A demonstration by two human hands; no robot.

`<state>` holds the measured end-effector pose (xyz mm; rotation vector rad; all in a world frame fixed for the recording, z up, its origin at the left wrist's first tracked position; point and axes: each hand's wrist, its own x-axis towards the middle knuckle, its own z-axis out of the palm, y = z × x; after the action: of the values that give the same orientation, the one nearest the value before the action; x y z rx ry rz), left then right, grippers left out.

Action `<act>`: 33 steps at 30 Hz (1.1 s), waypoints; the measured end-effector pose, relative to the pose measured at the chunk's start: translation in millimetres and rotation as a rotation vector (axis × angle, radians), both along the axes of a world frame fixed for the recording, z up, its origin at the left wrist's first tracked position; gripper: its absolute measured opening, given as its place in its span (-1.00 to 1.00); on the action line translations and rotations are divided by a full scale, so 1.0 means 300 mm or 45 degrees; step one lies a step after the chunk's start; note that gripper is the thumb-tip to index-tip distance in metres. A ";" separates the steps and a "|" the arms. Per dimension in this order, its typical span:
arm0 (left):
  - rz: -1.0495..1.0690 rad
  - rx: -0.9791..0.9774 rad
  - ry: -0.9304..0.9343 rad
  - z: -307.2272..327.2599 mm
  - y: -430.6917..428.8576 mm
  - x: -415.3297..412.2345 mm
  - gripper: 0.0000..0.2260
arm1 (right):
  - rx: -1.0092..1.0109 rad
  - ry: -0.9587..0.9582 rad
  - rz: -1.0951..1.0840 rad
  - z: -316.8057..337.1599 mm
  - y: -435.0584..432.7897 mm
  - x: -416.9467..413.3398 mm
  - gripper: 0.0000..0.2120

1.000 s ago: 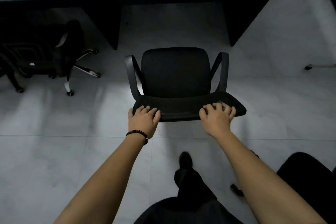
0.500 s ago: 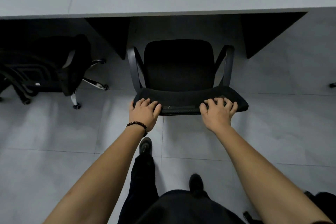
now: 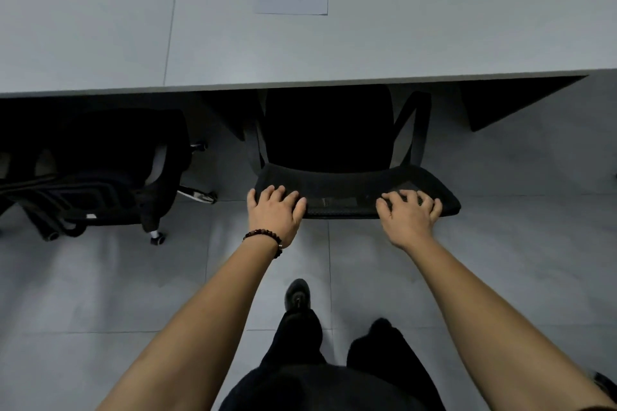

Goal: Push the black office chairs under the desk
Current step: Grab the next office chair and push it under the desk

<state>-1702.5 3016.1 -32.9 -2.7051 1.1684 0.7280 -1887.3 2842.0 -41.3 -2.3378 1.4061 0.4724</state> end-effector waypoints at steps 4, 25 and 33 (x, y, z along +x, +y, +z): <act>0.025 -0.013 -0.017 -0.005 0.013 0.075 -0.53 | -0.015 -0.003 0.016 0.005 0.013 0.084 -0.59; 0.242 -0.054 -0.011 -0.011 0.240 0.011 -0.58 | -0.004 -0.074 0.272 0.015 0.180 0.031 -0.33; 0.259 -0.155 -0.149 0.002 0.267 0.016 -0.65 | 0.066 -0.104 0.364 0.055 0.226 -0.018 -0.32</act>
<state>-1697.8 3096.1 -32.3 -2.9545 0.9512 0.5279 -1892.7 2909.9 -24.9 -2.4965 1.0150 0.4784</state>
